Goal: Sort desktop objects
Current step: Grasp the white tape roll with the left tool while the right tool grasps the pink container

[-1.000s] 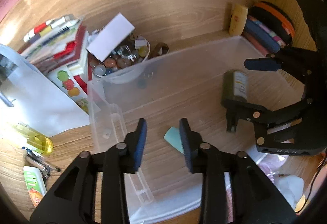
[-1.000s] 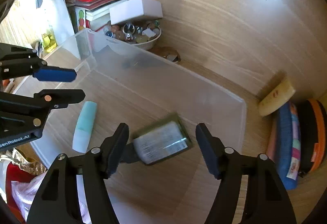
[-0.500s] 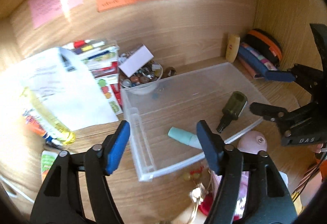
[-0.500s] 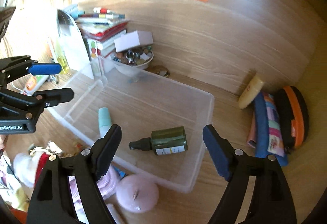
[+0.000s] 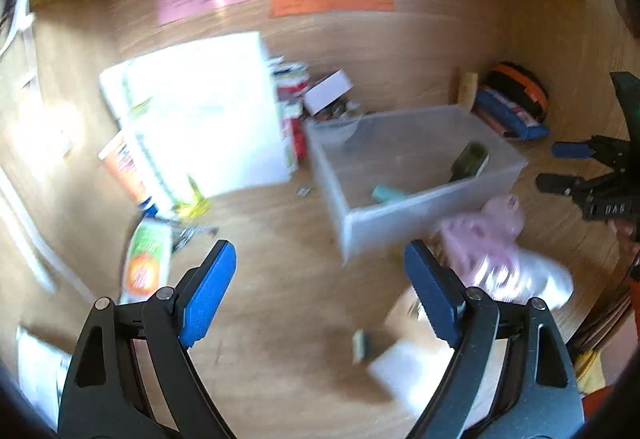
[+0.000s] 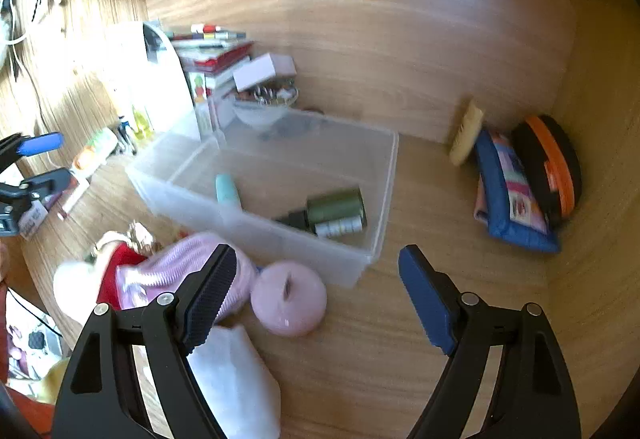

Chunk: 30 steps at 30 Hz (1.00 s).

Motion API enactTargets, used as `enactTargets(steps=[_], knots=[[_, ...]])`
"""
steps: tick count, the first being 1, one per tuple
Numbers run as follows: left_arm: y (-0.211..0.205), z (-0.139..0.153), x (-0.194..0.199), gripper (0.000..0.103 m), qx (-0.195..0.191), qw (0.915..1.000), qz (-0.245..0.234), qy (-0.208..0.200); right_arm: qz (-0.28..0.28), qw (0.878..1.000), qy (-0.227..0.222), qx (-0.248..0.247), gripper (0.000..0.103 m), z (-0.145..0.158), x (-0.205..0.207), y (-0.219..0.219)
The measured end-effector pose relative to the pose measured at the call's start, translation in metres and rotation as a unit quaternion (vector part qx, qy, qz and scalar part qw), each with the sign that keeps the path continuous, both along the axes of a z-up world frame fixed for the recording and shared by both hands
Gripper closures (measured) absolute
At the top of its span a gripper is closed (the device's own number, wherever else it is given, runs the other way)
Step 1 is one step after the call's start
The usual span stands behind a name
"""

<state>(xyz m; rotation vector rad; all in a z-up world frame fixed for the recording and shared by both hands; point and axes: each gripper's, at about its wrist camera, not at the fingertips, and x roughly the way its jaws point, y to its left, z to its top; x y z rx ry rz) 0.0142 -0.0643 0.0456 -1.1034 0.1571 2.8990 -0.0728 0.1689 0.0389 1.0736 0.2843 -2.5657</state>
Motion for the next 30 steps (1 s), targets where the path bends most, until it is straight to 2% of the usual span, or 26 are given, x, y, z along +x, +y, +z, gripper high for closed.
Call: enactTargets(steps=[6,14,19,24,30], knots=[[-0.01,-0.023,0.037,0.016,0.027,0.9985,0.025,-0.039,-0.016,1.0,-0.016,-0.002,0.022,-0.017,0.009,0.01],[0.018,-0.039,0.061,0.016,0.066,0.996,-0.001,-0.061,-0.027,0.999,-0.04,-0.01,0.022,-0.035,0.008,0.017],[0.031,-0.056,0.056,0.016,0.08,0.9932,-0.006,-0.084,-0.013,0.997,-0.072,-0.026,0.022,-0.051,0.002,0.016],[0.027,-0.076,0.052,0.016,0.084,0.9898,0.014,-0.114,-0.001,0.995,-0.096,-0.016,0.022,-0.067,-0.005,0.009],[0.009,-0.079,0.056,0.016,0.099,0.988,0.043,-0.111,0.006,0.994,-0.108,-0.002,0.022,-0.079,-0.013,0.004]])
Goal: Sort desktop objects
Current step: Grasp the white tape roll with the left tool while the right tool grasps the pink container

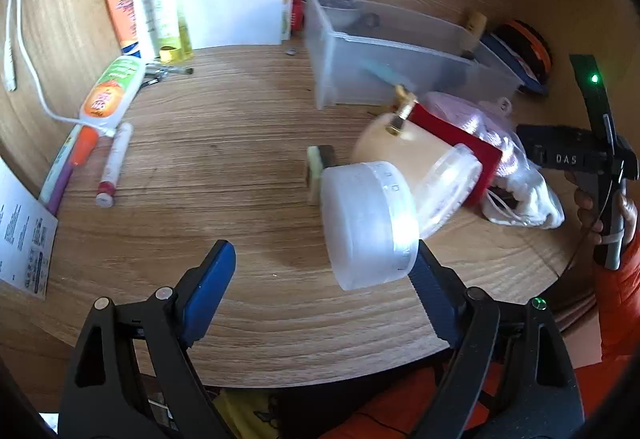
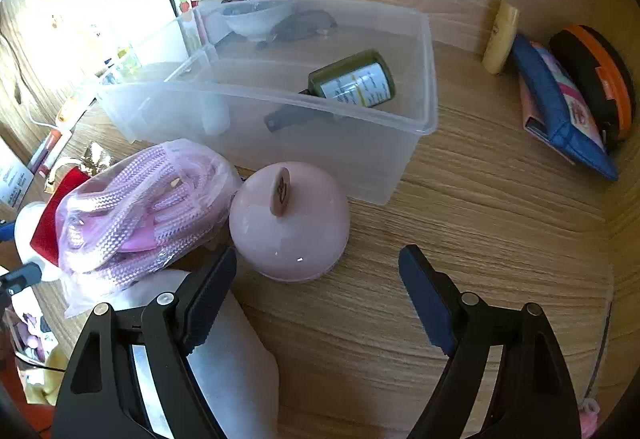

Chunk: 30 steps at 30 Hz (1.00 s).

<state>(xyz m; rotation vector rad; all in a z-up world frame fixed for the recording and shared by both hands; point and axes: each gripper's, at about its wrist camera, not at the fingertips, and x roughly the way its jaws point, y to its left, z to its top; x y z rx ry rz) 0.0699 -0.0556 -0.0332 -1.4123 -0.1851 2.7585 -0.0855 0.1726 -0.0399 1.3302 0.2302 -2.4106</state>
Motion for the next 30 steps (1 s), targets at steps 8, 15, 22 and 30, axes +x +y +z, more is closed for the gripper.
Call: enactTargets(steps=[8,15,22,30], knots=[[0.001,-0.002,-0.018,0.031,0.003,0.9999,0.007,0.014,0.012,1.0,-0.003,0.005,0.022,-0.006,-0.008,-0.005],[0.0,-0.002,-0.029,0.073,0.015,0.9996,0.013,0.019,0.03,1.0,-0.001,-0.01,0.042,-0.008,-0.011,-0.012],[-0.003,0.017,-0.025,0.074,0.006,0.999,0.017,0.041,0.026,0.999,0.018,-0.015,0.042,-0.002,-0.006,-0.007],[-0.013,0.046,-0.038,0.074,0.021,0.9965,0.024,0.077,0.012,0.997,0.065,-0.035,0.042,0.032,0.009,0.011]])
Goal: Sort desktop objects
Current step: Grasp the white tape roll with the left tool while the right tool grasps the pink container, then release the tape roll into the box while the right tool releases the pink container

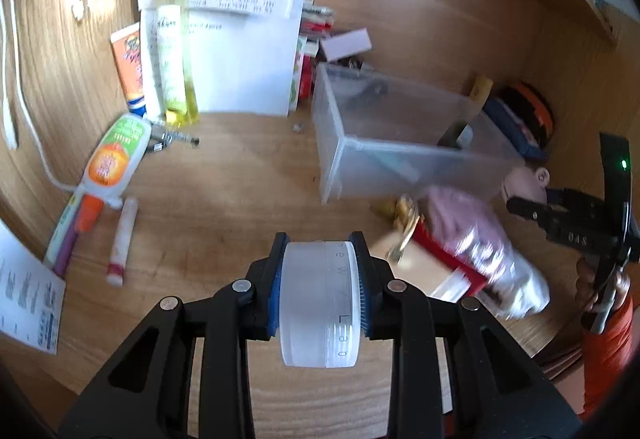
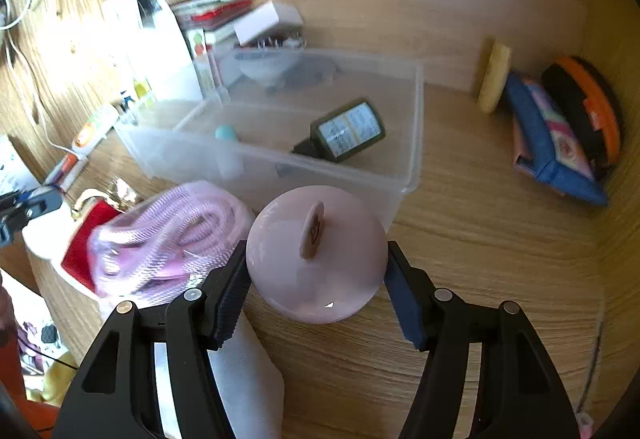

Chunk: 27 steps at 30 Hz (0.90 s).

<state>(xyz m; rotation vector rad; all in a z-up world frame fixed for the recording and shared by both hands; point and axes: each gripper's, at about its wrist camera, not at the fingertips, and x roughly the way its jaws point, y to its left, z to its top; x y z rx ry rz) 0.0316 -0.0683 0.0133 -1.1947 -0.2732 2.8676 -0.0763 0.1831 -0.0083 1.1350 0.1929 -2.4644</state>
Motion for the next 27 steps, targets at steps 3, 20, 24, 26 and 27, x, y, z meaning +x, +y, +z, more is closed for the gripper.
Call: enactTargets(steps=[3,20,24,26,27], knots=[[0.004,0.016,-0.009,0.074,-0.006,0.9998,-0.011,0.014,0.001,1.0,0.017,-0.003,0.042,0.014,0.004,0.002],[0.029,0.069,-0.096,0.074,-0.019,0.9964,-0.064,0.052,0.013,0.998,0.043,-0.04,0.042,0.06,-0.024,-0.006],[0.035,0.061,-0.12,0.074,-0.026,0.9963,-0.07,0.042,0.015,0.998,0.035,-0.052,0.042,0.059,-0.04,-0.011],[0.037,0.054,-0.129,0.074,-0.024,0.9965,-0.072,0.034,0.017,0.998,0.031,-0.053,0.042,0.057,-0.048,-0.016],[0.038,0.051,-0.135,0.074,-0.021,0.9966,-0.074,0.029,0.018,0.998,0.029,-0.051,0.042,0.055,-0.052,-0.02]])
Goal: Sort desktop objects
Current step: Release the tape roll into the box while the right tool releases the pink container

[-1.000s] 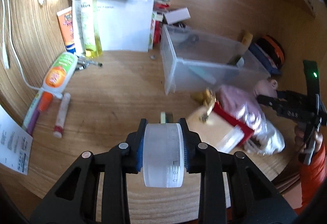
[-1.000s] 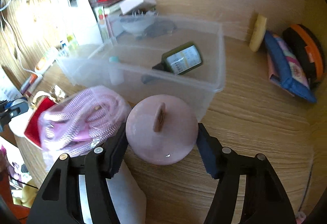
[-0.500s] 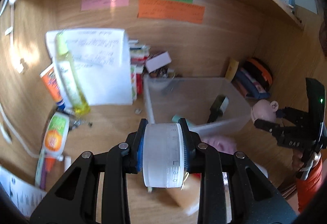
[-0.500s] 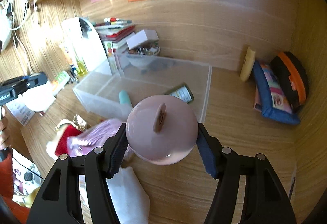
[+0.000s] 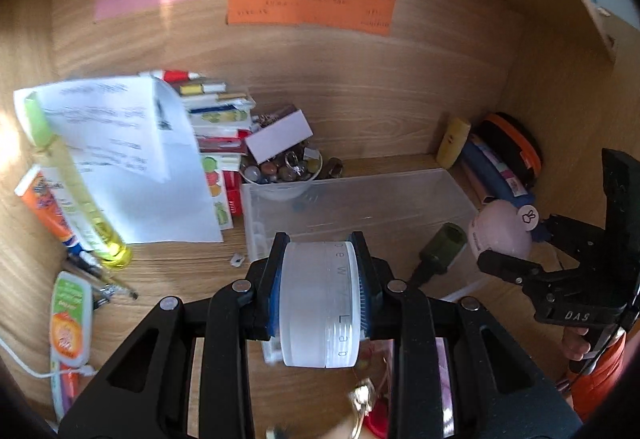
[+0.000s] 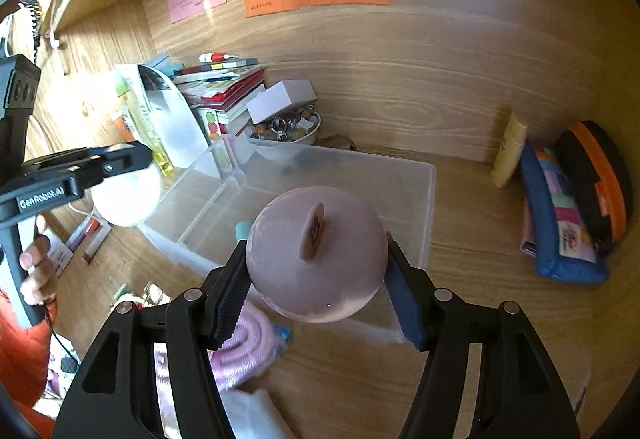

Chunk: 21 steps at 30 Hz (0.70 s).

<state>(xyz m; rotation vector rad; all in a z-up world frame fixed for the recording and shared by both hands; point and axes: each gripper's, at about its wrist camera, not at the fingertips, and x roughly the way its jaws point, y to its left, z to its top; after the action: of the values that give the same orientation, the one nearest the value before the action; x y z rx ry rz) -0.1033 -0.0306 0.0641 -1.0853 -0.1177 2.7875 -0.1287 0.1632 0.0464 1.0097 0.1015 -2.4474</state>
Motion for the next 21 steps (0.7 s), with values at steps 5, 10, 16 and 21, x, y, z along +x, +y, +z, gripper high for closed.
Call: enactTargets(steps=[5,10,16,21], knots=[[0.004,-0.022,-0.028,0.074,-0.004,0.9997,-0.002,-0.026,0.009,1.0,-0.017,0.012,0.042,-0.012,-0.022,-0.017],[0.009,-0.042,-0.046,0.074,-0.01,0.9987,-0.01,-0.049,0.022,0.999,-0.034,0.026,0.042,-0.024,-0.041,-0.033],[0.013,-0.058,-0.056,0.074,-0.019,0.9978,-0.019,-0.061,0.042,0.996,-0.057,0.056,0.042,-0.043,-0.056,-0.051],[0.014,-0.066,-0.059,0.074,-0.021,0.997,-0.024,-0.07,0.049,0.994,-0.062,0.073,0.042,-0.053,-0.062,-0.059]])
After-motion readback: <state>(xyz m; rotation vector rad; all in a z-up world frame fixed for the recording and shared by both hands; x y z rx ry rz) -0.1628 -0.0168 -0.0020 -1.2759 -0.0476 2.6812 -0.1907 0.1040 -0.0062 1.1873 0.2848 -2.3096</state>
